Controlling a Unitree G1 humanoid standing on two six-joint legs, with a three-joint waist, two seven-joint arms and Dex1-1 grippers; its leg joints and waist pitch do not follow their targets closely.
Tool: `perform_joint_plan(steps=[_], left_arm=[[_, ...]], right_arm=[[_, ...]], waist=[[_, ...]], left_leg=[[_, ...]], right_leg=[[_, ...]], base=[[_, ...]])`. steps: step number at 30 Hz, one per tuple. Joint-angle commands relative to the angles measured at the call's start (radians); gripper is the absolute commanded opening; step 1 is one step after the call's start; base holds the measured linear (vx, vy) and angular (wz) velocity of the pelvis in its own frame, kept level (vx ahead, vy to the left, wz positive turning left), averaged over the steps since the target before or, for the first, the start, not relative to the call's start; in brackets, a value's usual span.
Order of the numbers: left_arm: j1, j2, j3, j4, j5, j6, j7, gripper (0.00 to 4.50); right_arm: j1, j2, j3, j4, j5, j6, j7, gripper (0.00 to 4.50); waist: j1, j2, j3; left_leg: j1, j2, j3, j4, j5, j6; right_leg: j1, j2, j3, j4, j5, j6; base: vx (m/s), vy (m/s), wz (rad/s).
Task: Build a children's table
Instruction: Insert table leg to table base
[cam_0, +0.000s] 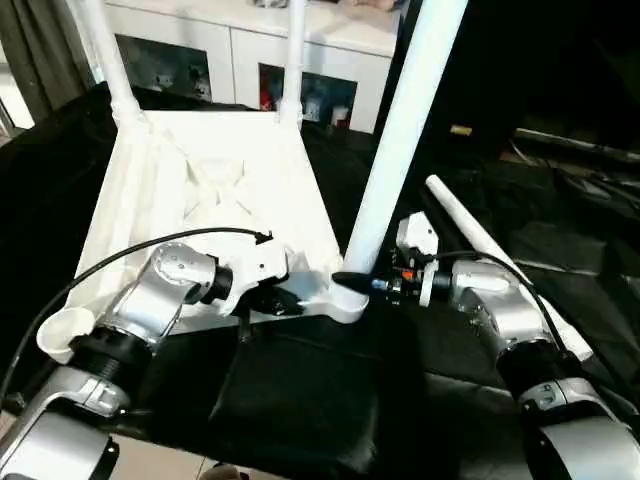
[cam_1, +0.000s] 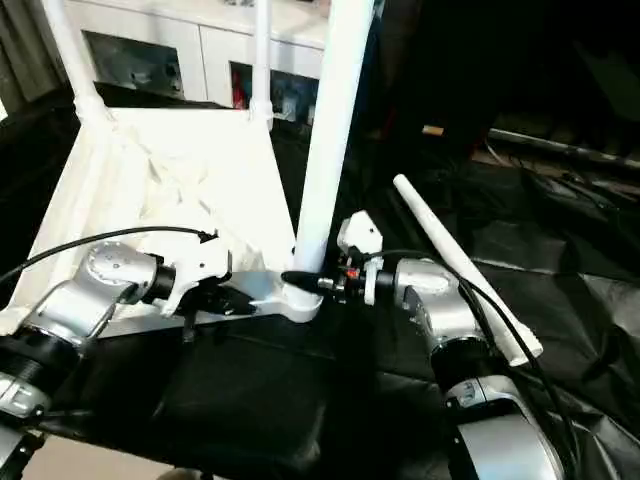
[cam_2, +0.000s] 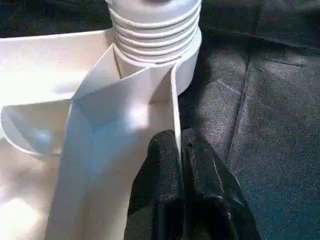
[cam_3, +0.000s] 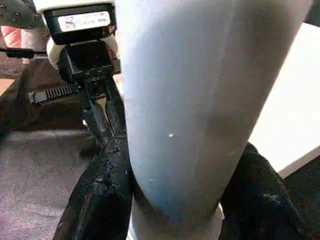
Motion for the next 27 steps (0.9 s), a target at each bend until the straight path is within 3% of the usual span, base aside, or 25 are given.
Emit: perform_joint_plan(steps=[1,3,6,7,8,10,11,12,13,14,15,16,17,18,19,20,21,22,23,25,27], left_arm=[[-0.023,-0.060,-0.036,-0.007,0.002,-0.029,-0.020,0.00],[-0.042,-0.078,-0.023,0.031,0.025,-0.021,0.041,0.00],[-0.082,-0.120,0.017,0.095,0.043,0.037,0.188,0.00],[-0.095,-0.134,0.030,0.114,0.046,0.053,0.234,0.00],[-0.099,-0.139,0.034,0.120,0.046,0.058,0.249,0.00],[-0.114,-0.154,0.047,0.144,0.051,0.083,0.302,0.00],[-0.130,-0.173,0.061,0.170,0.062,0.113,0.361,0.00],[-0.141,-0.186,0.068,0.186,0.068,0.133,0.396,0.00],[-0.149,-0.196,0.073,0.198,0.076,0.141,0.416,0.00],[-0.152,-0.200,0.075,0.203,0.079,0.146,0.425,0.00],[-0.156,-0.206,0.077,0.209,0.084,0.154,0.438,0.00],[-0.169,-0.225,0.080,0.232,0.098,0.165,0.477,0.00],[-0.176,-0.234,0.081,0.244,0.104,0.174,0.501,0.00],[-0.180,-0.239,0.080,0.249,0.108,0.178,0.514,0.00],[-0.182,-0.242,0.079,0.252,0.111,0.181,0.523,0.00],[-0.186,-0.252,0.067,0.244,0.127,0.204,0.560,0.00],[-0.186,-0.252,0.067,0.244,0.127,0.204,0.560,0.00],[-0.184,-0.260,0.065,0.225,0.128,0.224,0.566,0.00],[-0.180,-0.269,0.065,0.198,0.126,0.250,0.569,0.00],[-0.162,-0.283,0.060,0.140,0.130,0.291,0.572,0.00],[-0.153,-0.290,0.057,0.114,0.137,0.312,0.573,0.00]], right_arm=[[0.058,-0.009,0.054,0.104,-0.085,0.040,-0.036,1.89],[0.052,0.001,0.039,0.124,-0.090,0.037,-0.084,1.89],[0.029,0.032,0.000,0.186,-0.104,0.036,-0.260,1.89],[0.024,0.041,-0.007,0.203,-0.113,0.038,-0.325,1.89],[0.022,0.044,-0.009,0.209,-0.116,0.040,-0.348,1.89],[0.019,0.061,-0.023,0.228,-0.114,0.049,-0.417,1.89],[0.015,0.088,-0.038,0.249,-0.112,0.056,-0.500,1.89],[0.012,0.108,-0.041,0.262,-0.117,0.063,-0.558,1.88],[0.008,0.124,-0.038,0.274,-0.129,0.070,-0.606,1.88],[0.005,0.131,-0.036,0.280,-0.135,0.073,-0.632,1.88],[0.001,0.143,-0.033,0.289,-0.144,0.077,-0.671,1.88],[-0.021,0.183,-0.039,0.330,-0.149,0.096,-0.776,1.88],[-0.035,0.208,-0.057,0.353,-0.135,0.111,-0.829,1.88],[-0.044,0.222,-0.069,0.365,-0.126,0.121,-0.860,1.88],[-0.050,0.231,-0.076,0.373,-0.120,0.128,-0.878,1.88],[-0.072,0.268,-0.102,0.400,-0.101,0.146,-0.935,1.88],[-0.072,0.268,-0.102,0.400,-0.101,0.146,-0.935,1.88],[-0.082,0.284,-0.116,0.411,-0.092,0.157,-0.959,1.88],[-0.090,0.298,-0.126,0.420,-0.085,0.169,-0.975,1.88],[-0.105,0.313,-0.118,0.431,-0.097,0.183,-0.987,1.88],[-0.115,0.320,-0.110,0.441,-0.113,0.183,-0.992,1.88]], waist=[[-0.007,0.025,-0.043],[-0.004,0.026,-0.039],[-0.012,0.023,-0.022],[-0.017,0.022,-0.023],[-0.026,0.027,-0.022],[-0.040,0.040,-0.018],[-0.055,0.052,-0.017],[-0.028,0.070,-0.016],[0.037,0.068,-0.013],[0.040,0.044,-0.021],[0.026,-0.042,-0.020],[0.012,-0.015,-0.018],[0.023,0.015,-0.028],[0.018,0.039,-0.046],[0.006,0.029,-0.046],[-0.004,0.026,-0.042],[-0.004,0.033,-0.040],[-0.014,0.027,-0.033],[-0.017,0.028,-0.032],[-0.020,0.023,-0.034],[-0.024,0.023,-0.035]], left_leg=[[0.037,0.039,-0.028,-0.086,-0.473,-0.054],[0.044,0.040,-0.028,-0.086,-0.505,-0.056],[0.065,0.032,-0.040,-0.077,-0.629,-0.072],[0.074,0.028,-0.048,-0.072,-0.653,-0.076],[0.071,0.028,-0.058,-0.075,-0.676,-0.079],[0.076,0.035,-0.069,-0.088,-0.748,-0.088],[0.048,0.048,-0.084,-0.124,-0.830,-0.097],[-0.026,0.073,-0.067,-0.214,-0.924,-0.114],[-0.057,0.068,-0.006,-0.257,-0.943,-0.096],[-0.024,0.058,0.014,-0.242,-0.848,-0.087],[0.126,0.007,-0.001,0.033,-0.508,-0.081],[0.017,-0.012,-0.092,0.097,-0.148,-0.012],[-0.035,0.017,-0.101,-0.010,-0.107,-0.074],[-0.005,0.029,-0.091,-0.047,-0.109,-0.105],[0.043,0.030,-0.071,-0.065,-0.226,-0.086],[0.039,0.030,-0.067,-0.073,-0.261,-0.072],[0.056,0.032,-0.057,-0.082,-0.359,-0.060],[0.045,0.030,-0.053,-0.085,-0.424,-0.061],[0.042,0.031,-0.059,-0.088,-0.468,-0.073],[0.040,0.032,-0.065,-0.090,-0.489,-0.080],[0.034,0.033,-0.065,-0.095,-0.474,-0.078]], right_leg=[[0.011,-0.061,0.040,-0.091,-0.393,-0.193],[0.004,-0.062,0.040,-0.097,-0.434,-0.188],[-0.015,-0.065,0.023,-0.127,-0.684,-0.113],[-0.017,-0.069,0.009,-0.143,-0.761,-0.075],[-0.007,-0.068,-0.013,-0.153,-0.788,-0.051],[0.005,-0.060,-0.047,-0.160,-0.749,-0.048],[0.049,-0.050,-0.074,-0.134,-0.619,-0.062],[0.125,-0.024,-0.070,0.034,-0.355,-0.108],[0.126,-0.001,-0.059,0.113,-0.227,-0.092],[0.105,-0.009,-0.019,0.111,-0.314,-0.085],[-0.074,-0.124,0.031,-0.145,-0.961,-0.028],[0.022,-0.203,0.090,-0.161,-1.098,-0.071],[0.087,-0.155,0.031,-0.096,-0.825,-0.090],[0.076,-0.108,0.010,-0.072,-0.573,-0.120],[0.040,-0.059,0.000,-0.047,-0.335,-0.162],[0.046,-0.061,0.006,-0.052,-0.283,-0.179],[0.037,-0.062,0.010,-0.065,-0.320,-0.206],[0.037,-0.065,0.008,-0.079,-0.424,-0.187],[0.034,-0.071,0.005,-0.090,-0.511,-0.151],[0.033,-0.076,0.004,-0.095,-0.548,-0.120],[0.037,-0.078,0.004,-0.098,-0.537,-0.111]], base=[[0.000,0.000,0.00],[0.000,0.000,0.00],[-0.040,0.003,-0.02],[-0.069,0.012,-0.09],[-0.081,0.030,-0.12],[-0.080,0.043,-0.15],[0.000,0.000,0.00],[-0.127,0.052,-0.17],[-0.111,-0.018,0.10],[-0.083,-0.099,0.09],[0.009,-0.117,0.14],[0.095,-0.075,-0.44],[0.060,0.024,-0.45],[0.060,0.024,-0.45],[0.000,0.000,0.00],[-0.062,-0.038,0.19],[-0.062,-0.038,0.19],[0.000,0.000,0.00],[0.000,0.000,0.00],[0.000,0.000,0.00],[0.000,0.000,0.00]])
